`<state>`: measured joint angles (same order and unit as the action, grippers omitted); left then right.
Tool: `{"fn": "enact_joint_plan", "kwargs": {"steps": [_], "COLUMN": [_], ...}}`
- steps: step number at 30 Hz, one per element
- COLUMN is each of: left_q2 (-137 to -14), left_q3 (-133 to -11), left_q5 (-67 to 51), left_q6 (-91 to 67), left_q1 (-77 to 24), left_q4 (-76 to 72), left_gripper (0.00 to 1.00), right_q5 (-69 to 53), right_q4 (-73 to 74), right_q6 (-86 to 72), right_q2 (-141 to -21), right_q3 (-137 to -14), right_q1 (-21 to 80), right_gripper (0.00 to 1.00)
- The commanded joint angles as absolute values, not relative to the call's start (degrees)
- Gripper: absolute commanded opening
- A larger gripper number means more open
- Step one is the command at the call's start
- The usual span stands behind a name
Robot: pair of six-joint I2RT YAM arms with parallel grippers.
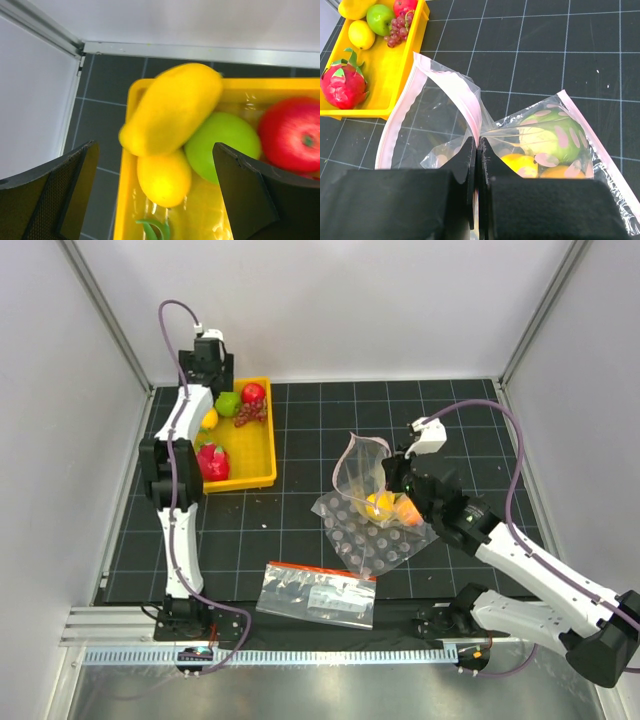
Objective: Place the food in the zip-top bag and seal the zipper
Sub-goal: Pick up the fake fruit from the bin.
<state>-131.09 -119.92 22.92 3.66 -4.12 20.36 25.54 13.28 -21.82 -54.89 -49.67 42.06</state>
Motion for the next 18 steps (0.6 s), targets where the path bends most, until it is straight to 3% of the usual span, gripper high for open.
{"fn": "enact_joint_plan", "kwargs": {"steps": [1,7,18], "left_q2": [-133.8,-142.1,-147.7], "left_q3": [-125.6,-135.7,-137.3], "left_q5": [20.8,18.1,10.2], "left_q6": [4.7,5.2,0.4], "left_q1": [-1.8,-0.4,-0.3], "left_q4": [18.9,23.7,24.8], "left_gripper": [1.0,1.0,1.0], "right_q5": [26.1,26.7,27.6], "right_q4": [10.9,10.6,10.7], "right_q6": [-22.8,-22.7,-23.1], "right_q2": [-53.7,-53.1,-51.1], "right_q3": [-49.8,-49.6,-48.9], "right_q1": [42.4,42.4,42.4], "right_gripper": [0.01,0.01,0.01]}}
